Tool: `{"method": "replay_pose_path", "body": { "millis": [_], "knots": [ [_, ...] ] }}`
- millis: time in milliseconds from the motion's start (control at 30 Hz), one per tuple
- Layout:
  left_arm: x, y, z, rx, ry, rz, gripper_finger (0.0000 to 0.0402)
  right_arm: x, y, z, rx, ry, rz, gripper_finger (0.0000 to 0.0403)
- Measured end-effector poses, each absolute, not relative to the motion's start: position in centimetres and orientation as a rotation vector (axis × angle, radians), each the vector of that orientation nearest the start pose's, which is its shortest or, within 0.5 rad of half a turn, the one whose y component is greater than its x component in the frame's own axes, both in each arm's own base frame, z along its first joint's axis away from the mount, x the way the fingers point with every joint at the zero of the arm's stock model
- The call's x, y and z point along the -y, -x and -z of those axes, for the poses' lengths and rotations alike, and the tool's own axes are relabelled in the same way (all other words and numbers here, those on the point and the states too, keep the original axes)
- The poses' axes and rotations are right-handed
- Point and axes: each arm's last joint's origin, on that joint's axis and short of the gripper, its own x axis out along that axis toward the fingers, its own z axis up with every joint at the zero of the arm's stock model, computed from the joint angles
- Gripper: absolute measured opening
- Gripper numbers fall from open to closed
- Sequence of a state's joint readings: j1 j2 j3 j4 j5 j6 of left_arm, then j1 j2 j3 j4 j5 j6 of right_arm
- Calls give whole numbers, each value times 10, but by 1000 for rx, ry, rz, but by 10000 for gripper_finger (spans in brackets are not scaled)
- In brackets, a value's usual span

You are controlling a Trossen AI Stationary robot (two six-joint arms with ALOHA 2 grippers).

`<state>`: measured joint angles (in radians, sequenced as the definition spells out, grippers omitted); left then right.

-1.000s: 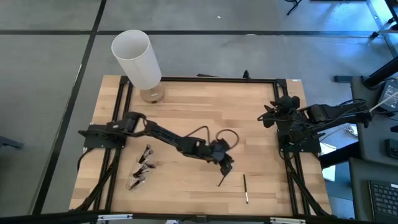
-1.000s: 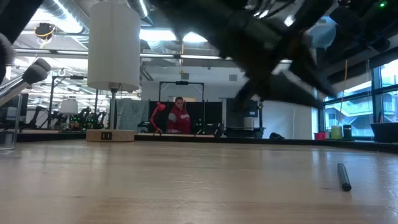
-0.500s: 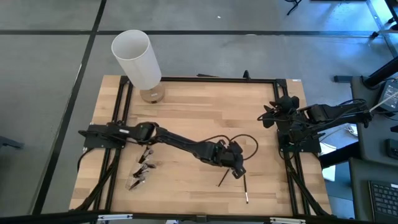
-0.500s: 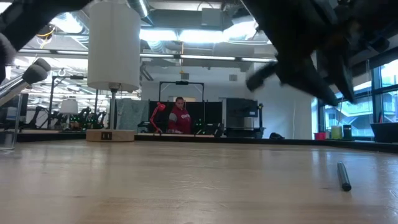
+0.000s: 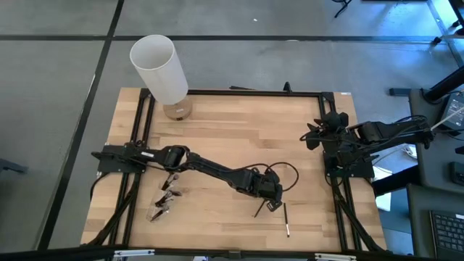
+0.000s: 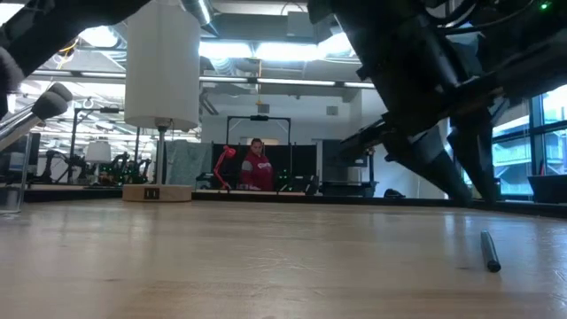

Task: Put items in baskets/containers
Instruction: Put the black eyeshadow brush into the transparent organizer

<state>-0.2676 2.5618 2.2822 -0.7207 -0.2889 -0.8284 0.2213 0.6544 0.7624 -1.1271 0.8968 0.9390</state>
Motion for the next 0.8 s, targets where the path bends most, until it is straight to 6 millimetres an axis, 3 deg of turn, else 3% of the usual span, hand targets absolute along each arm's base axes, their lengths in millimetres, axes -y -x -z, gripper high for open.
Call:
{"method": "replay_pose_path", "body": {
  "millis": [333, 600, 800],
  "knots": [
    [152, -526, -144, -896, 458, -377, 91, 2, -95, -277, -500, -300, 937, 163],
    [152, -525, -133, -924, 411, -387, 117, 2, -96, -277, -505, -304, 932, 163],
    [152, -522, -123, -970, 367, -415, 98, 2, -96, -277, -505, -304, 932, 163]
  ]
}}
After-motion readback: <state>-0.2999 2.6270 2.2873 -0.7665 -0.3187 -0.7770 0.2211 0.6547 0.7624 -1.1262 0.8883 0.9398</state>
